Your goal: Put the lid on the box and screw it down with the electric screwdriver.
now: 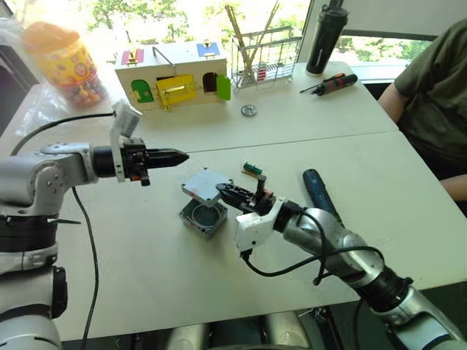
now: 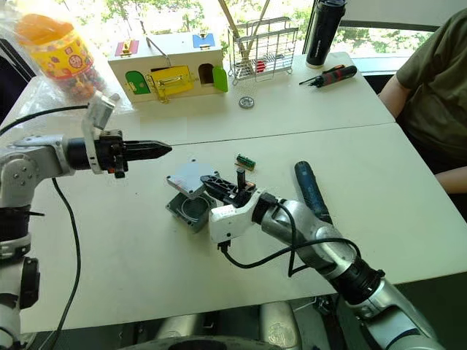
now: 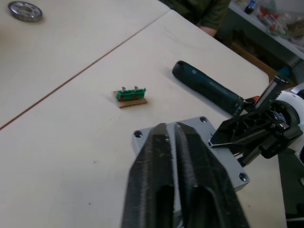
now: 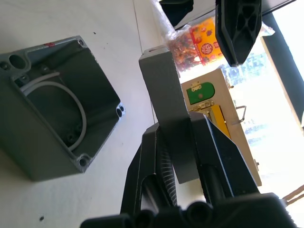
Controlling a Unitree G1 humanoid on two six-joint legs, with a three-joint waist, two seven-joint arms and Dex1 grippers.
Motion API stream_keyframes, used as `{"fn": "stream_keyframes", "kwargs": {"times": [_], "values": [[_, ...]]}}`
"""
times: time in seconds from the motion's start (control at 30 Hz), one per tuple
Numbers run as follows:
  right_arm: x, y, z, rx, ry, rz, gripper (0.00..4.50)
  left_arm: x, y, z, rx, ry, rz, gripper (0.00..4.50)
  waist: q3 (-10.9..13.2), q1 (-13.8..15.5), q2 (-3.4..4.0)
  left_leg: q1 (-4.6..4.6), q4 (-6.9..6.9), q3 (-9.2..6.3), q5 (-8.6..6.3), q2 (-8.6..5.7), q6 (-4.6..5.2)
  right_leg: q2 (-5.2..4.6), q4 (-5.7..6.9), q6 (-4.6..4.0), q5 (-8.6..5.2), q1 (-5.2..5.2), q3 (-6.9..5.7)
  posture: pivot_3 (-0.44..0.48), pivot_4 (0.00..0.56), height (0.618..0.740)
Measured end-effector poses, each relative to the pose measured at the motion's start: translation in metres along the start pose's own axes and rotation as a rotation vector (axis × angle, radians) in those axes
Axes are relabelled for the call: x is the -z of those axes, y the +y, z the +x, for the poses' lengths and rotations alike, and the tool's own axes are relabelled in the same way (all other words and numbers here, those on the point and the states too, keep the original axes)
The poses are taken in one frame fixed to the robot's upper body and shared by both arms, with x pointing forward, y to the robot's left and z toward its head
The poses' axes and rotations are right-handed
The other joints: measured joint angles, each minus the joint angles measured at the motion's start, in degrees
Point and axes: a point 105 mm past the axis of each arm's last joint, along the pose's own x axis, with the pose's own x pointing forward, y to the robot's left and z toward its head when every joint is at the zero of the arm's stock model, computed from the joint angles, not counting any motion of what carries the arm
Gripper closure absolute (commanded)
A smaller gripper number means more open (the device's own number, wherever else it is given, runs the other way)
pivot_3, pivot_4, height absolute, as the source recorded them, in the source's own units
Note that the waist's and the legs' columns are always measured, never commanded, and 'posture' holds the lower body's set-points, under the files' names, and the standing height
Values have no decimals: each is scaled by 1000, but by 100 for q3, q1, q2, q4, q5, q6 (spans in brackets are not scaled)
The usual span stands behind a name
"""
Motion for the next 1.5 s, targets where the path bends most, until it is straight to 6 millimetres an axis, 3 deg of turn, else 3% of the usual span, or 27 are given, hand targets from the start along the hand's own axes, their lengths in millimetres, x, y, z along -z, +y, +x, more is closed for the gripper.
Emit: {"fn": "stream_keyframes", "kwargs": {"times": [0.33, 0.53, 1.0, 1.5], "values": [[-19, 29, -3, -55, -16, 23, 4366, 19, -4, 14, 5, 89, 24, 4464, 0, 62, 0, 0, 4, 0, 1, 1, -1, 3, -2, 0, 0, 6, 1, 0, 150, 740], [-24, 31, -6, -53, -14, 18, 4366, 37, -7, 21, 24, 150, 18, 4464, 0, 70, 1, 2, 3, -1, 1, 3, -2, 7, -2, -1, 0, 8, 3, 0, 150, 740], [-14, 34, -14, -27, 63, -22, 4366, 40, -7, 29, 50, 172, 36, 4464, -1, 180, 0, 3, 4, 0, 3, 6, -6, 12, -2, -1, -1, 9, 5, 0, 150, 740], [-18, 39, -14, -17, 35, -50, 4366, 40, -7, 29, 51, 176, 37, 4464, -1, 187, 0, 4, 4, 0, 5, 8, -9, 14, -2, -2, -1, 10, 6, 0, 150, 740]]}}
